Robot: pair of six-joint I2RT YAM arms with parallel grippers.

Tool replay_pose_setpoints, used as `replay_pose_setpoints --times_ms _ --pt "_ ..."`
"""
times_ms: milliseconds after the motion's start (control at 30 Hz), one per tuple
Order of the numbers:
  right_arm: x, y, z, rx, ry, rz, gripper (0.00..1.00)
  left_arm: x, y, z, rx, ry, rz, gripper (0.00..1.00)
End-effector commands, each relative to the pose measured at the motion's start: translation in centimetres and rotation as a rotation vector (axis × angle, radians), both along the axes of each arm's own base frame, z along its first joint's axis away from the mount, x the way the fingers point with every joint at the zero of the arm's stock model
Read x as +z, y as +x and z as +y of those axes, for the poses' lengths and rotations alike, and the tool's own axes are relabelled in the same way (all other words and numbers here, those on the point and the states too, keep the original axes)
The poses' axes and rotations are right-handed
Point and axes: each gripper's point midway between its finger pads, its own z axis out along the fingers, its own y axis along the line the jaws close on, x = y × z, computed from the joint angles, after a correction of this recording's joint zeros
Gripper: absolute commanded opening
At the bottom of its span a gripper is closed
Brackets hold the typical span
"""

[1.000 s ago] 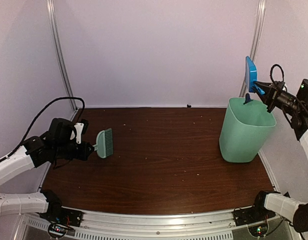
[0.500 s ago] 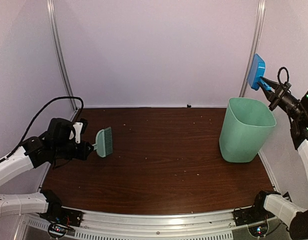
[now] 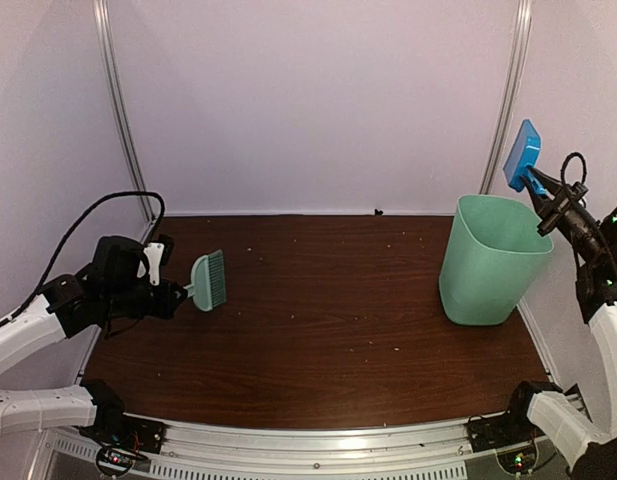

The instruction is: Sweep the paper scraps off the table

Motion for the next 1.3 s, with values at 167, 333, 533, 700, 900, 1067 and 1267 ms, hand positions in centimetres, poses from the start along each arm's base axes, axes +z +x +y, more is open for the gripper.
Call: replay_pose_setpoints --times_ms 167,333,533,700,900,1067,1267 --pt "1.0 1.7 0.6 0.018 -0.307 0.134 0.00 1.5 0.8 -0.3 0.000 -0.033 -0.071 0.00" --pt "-1.1 2.8 1.6 0.036 -0.536 0.199 0.00 1.7 0.8 -0.5 -0.004 -0.048 -0.070 0.00" --pt "-4.0 3.6 8.5 0.145 -0.713 0.241 0.00 2.0 1.4 -1.2 -0.003 -0.074 -0.060 0.00" --pt "-8.0 3.6 14.0 0.221 -0.928 0.307 0.00 2.3 1.9 -1.4 0.036 -0.114 -0.036 0.00" --pt "-15.8 2.5 20.1 0.336 -1.174 0.406 0.00 0.7 1.8 -1.9 0.096 -0.209 0.049 0.00" --pt "-22.9 1.4 22.8 0.406 -1.359 0.489 0.00 -0.8 1.3 -1.9 0.131 -0.240 0.113 0.00" --pt "-30.7 0.6 22.3 0.471 -1.564 0.590 0.00 -4.4 -0.1 -1.6 0.189 -0.272 0.230 0.00"
